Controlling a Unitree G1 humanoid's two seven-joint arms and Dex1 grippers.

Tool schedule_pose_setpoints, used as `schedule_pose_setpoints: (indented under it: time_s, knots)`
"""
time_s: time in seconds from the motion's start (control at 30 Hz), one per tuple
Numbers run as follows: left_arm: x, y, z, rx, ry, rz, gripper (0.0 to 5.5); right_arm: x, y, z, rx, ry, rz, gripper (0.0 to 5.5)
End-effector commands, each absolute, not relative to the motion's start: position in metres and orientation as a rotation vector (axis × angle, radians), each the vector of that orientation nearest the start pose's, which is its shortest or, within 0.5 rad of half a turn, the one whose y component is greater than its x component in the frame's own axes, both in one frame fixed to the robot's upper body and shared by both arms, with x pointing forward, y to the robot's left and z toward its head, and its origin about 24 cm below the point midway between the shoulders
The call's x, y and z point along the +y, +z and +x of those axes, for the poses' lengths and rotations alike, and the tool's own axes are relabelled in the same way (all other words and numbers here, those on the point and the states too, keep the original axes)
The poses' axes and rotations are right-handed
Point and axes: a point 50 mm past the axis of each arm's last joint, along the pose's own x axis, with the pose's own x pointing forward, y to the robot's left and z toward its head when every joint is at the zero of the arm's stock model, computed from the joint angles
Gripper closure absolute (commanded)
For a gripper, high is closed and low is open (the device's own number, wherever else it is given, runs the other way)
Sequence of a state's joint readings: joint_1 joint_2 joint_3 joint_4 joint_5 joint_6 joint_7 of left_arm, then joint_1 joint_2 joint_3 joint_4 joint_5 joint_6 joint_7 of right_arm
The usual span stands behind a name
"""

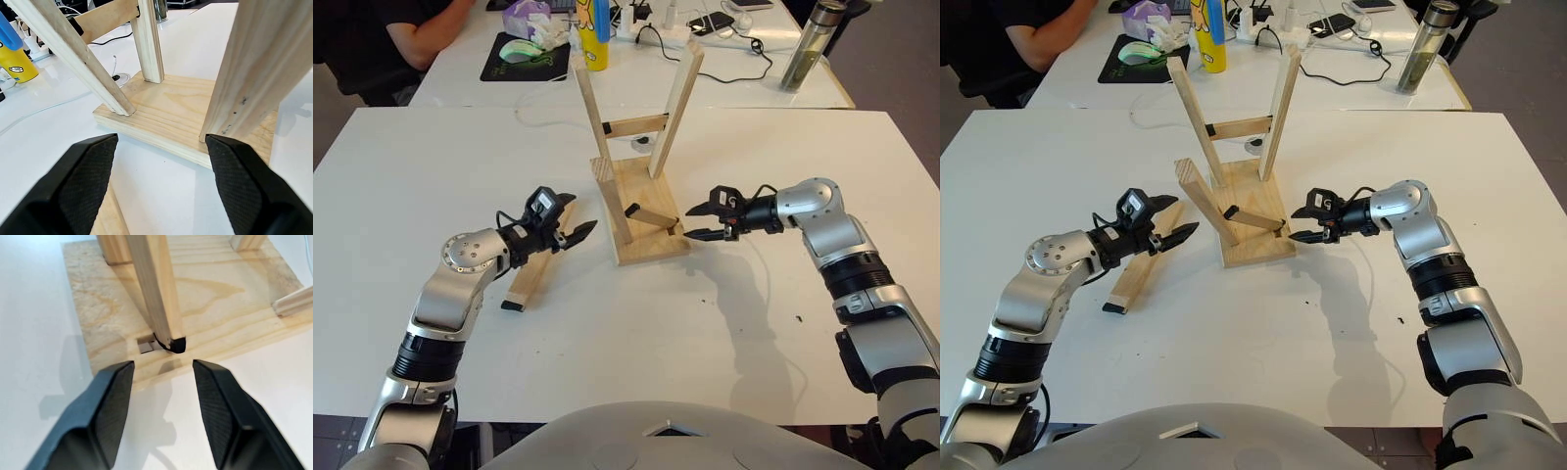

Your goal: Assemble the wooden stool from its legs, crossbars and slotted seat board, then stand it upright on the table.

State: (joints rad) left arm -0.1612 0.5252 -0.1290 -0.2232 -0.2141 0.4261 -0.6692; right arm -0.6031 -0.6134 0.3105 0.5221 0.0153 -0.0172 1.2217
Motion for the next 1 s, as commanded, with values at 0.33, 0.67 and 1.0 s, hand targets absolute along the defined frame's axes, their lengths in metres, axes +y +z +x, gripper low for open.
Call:
schedule_pose_setpoints:
  time_s: [0.33, 0.67, 1.0]
  knots:
    - [0.158, 0.097, 0.262, 0.217, -0.851, 0.308, 2.17, -0.178, 0.087, 0.332, 0.365, 1.262, -0.652, 3.28]
    - [0.155, 0.097, 0.263, 0.219, -0.865, 0.308, 2.17, -0.18, 0.08, 0.334, 0.413, 1.284, -0.653, 3.28]
    - [0.153, 0.095, 0.266, 0.228, -0.89, 0.313, 2.15, -0.181, 0.073, 0.334, 0.411, 1.28, -0.613, 3.46]
